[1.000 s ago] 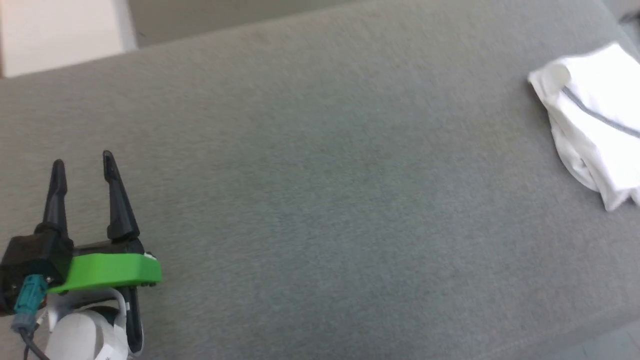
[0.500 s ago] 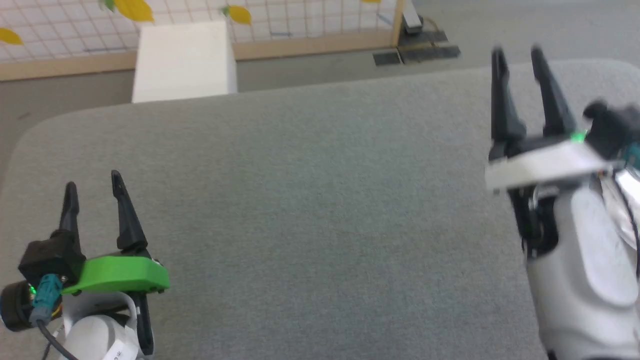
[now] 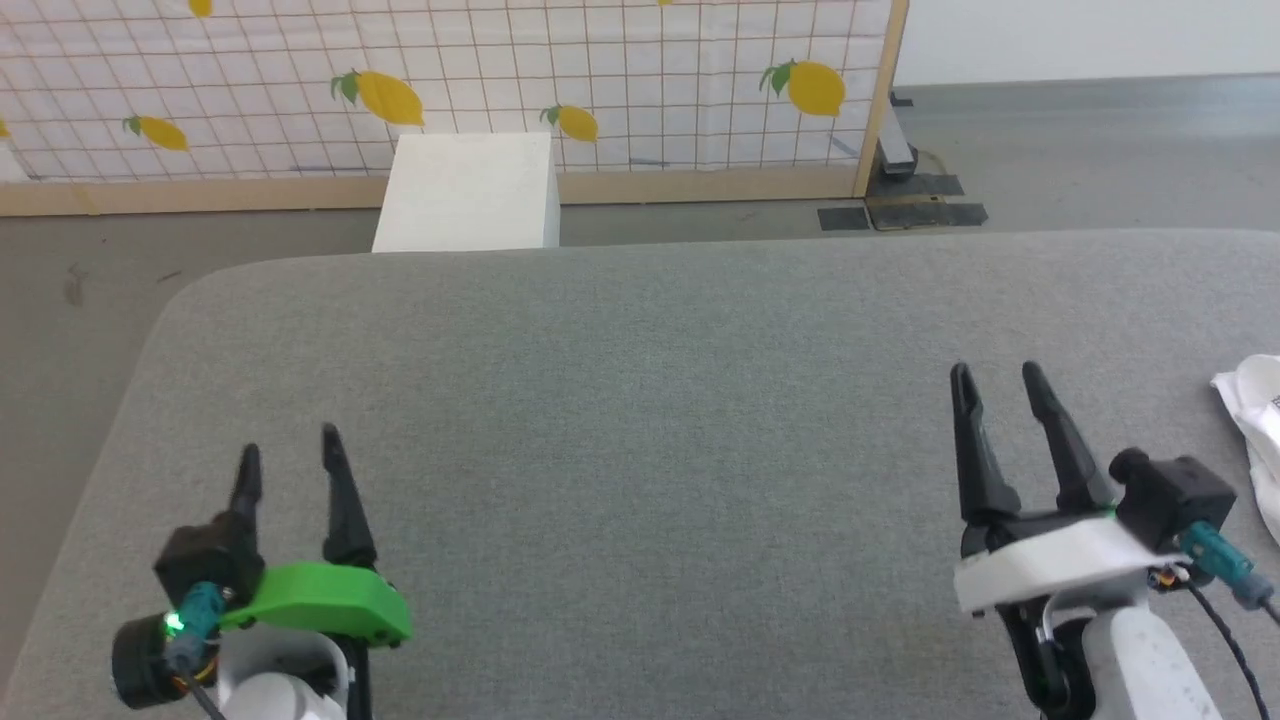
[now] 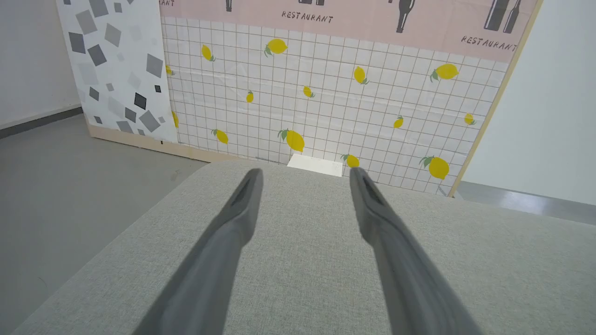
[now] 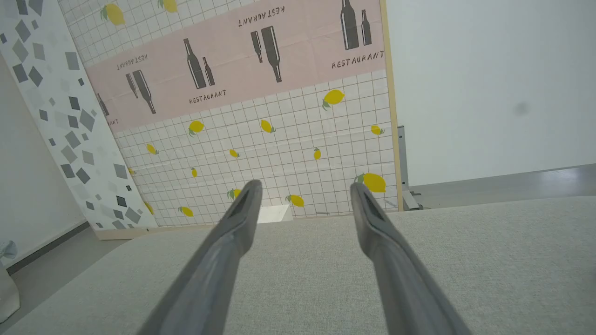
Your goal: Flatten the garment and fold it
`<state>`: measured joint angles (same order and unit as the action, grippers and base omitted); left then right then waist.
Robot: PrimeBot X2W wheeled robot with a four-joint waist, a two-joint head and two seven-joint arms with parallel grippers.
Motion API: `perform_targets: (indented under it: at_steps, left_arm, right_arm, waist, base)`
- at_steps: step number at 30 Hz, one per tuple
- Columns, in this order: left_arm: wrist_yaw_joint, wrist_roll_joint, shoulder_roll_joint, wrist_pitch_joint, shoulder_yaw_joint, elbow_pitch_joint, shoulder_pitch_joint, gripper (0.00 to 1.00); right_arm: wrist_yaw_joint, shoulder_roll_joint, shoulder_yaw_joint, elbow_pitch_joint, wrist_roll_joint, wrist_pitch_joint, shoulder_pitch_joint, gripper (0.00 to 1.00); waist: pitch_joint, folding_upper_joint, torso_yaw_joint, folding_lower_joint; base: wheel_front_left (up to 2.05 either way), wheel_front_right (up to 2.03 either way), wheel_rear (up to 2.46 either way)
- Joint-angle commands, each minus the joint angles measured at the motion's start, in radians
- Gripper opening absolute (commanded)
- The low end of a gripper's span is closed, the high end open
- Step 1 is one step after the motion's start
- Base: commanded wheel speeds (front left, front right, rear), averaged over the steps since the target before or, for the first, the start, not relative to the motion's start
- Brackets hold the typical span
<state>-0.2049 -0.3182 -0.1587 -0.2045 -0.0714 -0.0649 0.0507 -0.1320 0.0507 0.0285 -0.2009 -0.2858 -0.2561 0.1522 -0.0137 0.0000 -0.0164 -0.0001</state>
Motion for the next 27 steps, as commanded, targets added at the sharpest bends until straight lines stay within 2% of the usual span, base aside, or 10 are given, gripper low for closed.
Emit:
perform_targets:
  at_steps: [1,8,24,25,27]
  left_arm:
    - [0.008,0.007,0.003,-0.007,-0.010,-0.014,-0.012,1.00]
    - [0.022,0.027,0.010,-0.020,-0.053,-0.074,-0.015,1.00]
    - [0.043,0.030,0.031,-0.042,-0.099,-0.142,-0.019,1.00]
    - [0.038,0.027,0.029,-0.036,-0.101,-0.140,-0.011,0.00]
    - [0.038,0.027,0.029,-0.034,-0.102,-0.140,-0.011,0.00]
  right_arm:
    - [0.001,0.000,0.003,0.009,0.019,-0.006,-0.018,1.00]
    - [0.001,0.000,0.006,0.016,0.085,-0.006,-0.063,1.00]
    - [0.001,0.000,0.023,0.012,0.057,-0.006,-0.114,1.00]
    - [0.000,0.000,0.024,0.014,0.064,0.000,-0.102,0.00]
    - [0.000,0.000,0.023,0.014,0.064,0.001,-0.102,0.00]
  waist:
    - [0.001,0.0000,0.001,0.0001]
    - [0.014,0.0000,0.000,0.0001]
    - [0.024,0.0000,-0.003,0.0001]
    - [0.024,0.0000,-0.003,0.0001]
    - [0.024,0.0000,-0.003,0.0001]
  base:
    - [0.00,0.00,0.00]
    - [0.00,0.00,0.00]
    - [0.00,0.00,0.00]
    - [0.00,0.00,0.00]
    - [0.00,0.00,0.00]
